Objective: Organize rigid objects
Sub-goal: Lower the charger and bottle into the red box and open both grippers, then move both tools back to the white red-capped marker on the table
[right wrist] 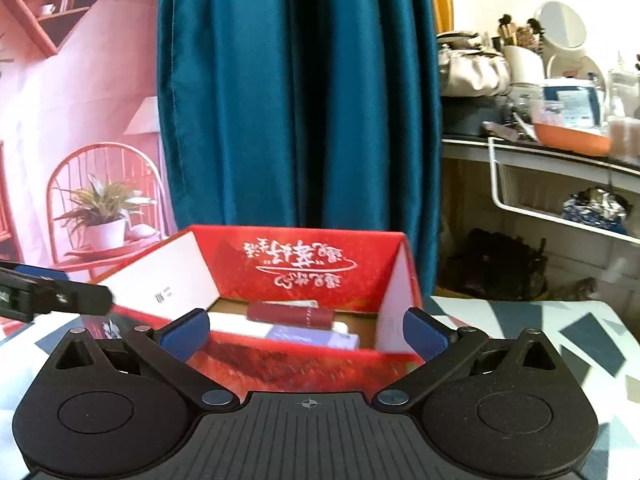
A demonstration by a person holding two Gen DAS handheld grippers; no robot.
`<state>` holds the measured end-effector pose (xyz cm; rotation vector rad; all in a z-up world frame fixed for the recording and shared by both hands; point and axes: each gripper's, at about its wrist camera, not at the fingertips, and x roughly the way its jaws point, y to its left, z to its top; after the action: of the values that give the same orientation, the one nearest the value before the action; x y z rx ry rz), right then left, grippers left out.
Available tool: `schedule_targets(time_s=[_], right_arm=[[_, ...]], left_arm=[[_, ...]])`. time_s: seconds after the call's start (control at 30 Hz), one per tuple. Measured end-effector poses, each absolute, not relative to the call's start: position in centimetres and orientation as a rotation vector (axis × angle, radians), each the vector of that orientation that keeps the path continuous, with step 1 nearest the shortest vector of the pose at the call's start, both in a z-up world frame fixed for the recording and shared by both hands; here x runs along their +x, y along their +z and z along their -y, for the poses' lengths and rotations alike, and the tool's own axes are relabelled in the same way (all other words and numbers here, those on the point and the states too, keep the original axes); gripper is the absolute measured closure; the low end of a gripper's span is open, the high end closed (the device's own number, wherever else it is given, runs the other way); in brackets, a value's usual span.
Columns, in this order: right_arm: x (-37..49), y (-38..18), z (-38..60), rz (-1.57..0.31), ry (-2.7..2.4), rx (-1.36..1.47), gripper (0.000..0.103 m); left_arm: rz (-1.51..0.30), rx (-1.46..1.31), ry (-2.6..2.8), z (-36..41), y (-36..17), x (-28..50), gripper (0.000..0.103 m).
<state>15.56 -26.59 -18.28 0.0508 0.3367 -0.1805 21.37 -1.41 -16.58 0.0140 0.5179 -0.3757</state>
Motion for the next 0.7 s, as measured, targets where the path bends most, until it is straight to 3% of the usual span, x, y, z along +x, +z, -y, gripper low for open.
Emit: schedule_targets(time_s=[0.33, 0.43, 0.57, 0.7], right_arm=[[12.7, -21.3, 25.1, -0.367, -0.135, 0.014, 0.001], [12.9, -22.5, 24.9, -0.404, -0.094, 0.004, 0.003], [13.8, -24.5, 24.6, -0.486, -0.048, -0.021, 0.019], [14.8, -25.8, 24.5, -0.538, -0.013, 0.002, 0.034]], left_arm=[[-0.625, -0.046, -0.331, 0.8, -20.1, 17.4, 0.000], [-0.688, -0.093, -0.293, 0.6, -21.9, 16.7, 0.006], [-0.785, -0.131, -0.287, 0.3, -24.2, 16.7, 0.027], [-0.797, -0.126, -0.299, 0.4, -24.9, 16.8, 0.035]])
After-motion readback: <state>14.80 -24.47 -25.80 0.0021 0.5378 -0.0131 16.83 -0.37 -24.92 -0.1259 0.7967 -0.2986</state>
